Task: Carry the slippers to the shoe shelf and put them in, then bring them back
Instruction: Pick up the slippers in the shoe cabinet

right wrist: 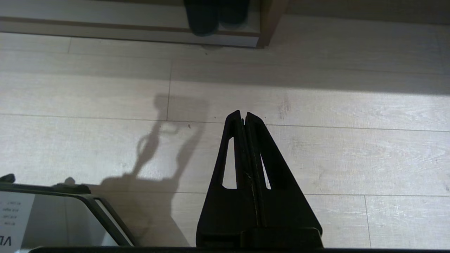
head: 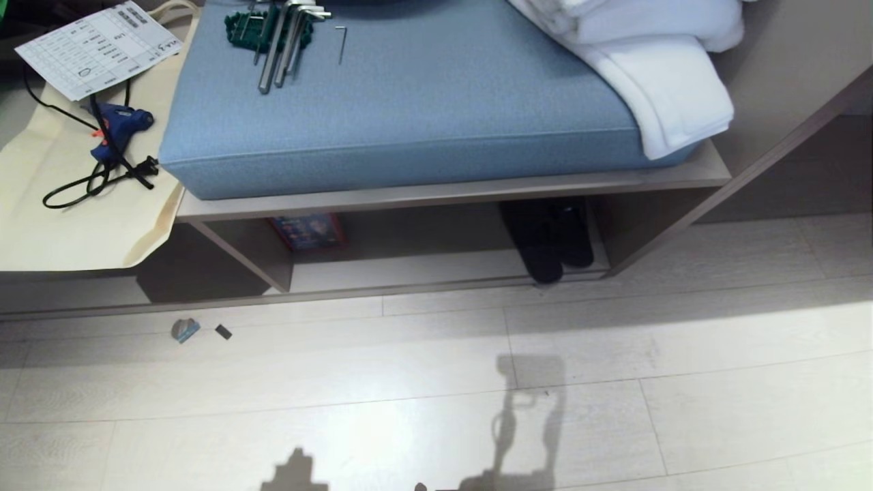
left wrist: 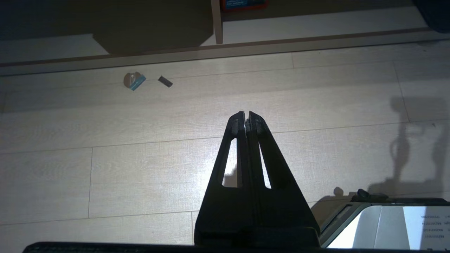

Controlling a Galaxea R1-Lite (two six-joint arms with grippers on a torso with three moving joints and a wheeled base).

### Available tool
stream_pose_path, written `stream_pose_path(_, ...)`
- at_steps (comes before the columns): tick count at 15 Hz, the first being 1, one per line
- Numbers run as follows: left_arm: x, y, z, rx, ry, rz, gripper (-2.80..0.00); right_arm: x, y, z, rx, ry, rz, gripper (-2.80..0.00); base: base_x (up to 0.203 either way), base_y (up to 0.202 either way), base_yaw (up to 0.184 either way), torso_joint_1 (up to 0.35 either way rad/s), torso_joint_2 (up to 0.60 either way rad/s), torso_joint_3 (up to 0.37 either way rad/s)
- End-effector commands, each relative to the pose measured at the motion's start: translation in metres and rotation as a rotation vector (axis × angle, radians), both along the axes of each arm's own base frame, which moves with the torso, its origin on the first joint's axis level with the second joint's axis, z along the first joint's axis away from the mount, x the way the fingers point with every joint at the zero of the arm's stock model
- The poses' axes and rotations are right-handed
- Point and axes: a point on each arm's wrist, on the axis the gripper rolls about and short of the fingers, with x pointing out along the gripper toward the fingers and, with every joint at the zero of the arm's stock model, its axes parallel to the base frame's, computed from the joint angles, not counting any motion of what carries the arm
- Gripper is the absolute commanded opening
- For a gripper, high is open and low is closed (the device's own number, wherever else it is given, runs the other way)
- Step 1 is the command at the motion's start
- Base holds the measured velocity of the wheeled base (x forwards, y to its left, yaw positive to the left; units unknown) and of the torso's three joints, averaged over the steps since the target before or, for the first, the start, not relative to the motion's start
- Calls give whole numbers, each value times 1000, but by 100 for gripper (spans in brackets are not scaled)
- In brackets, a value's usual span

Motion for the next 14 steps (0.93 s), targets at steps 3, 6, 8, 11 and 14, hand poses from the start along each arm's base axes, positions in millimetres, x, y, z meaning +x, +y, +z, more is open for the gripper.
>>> stream_pose_path(3,0,0,0,0,1,0,-280,0,0,0,-1,2,-1,-280,0,0,0,5,2,-194)
stream_pose_path(6,0,0,0,0,1,0,-280,0,0,0,0,0,2,-280,0,0,0,1,2,-196)
stream_pose_path(8,0,0,0,0,1,0,-280,0,0,0,0,1,0,-280,0,0,0,0,5,-197)
stream_pose_path(11,0,0,0,0,1,0,-280,0,0,0,0,1,1,-280,0,0,0,5,3,-197)
stream_pose_path(14,0,0,0,0,1,0,-280,0,0,0,0,1,1,-280,0,0,0,4,3,-198)
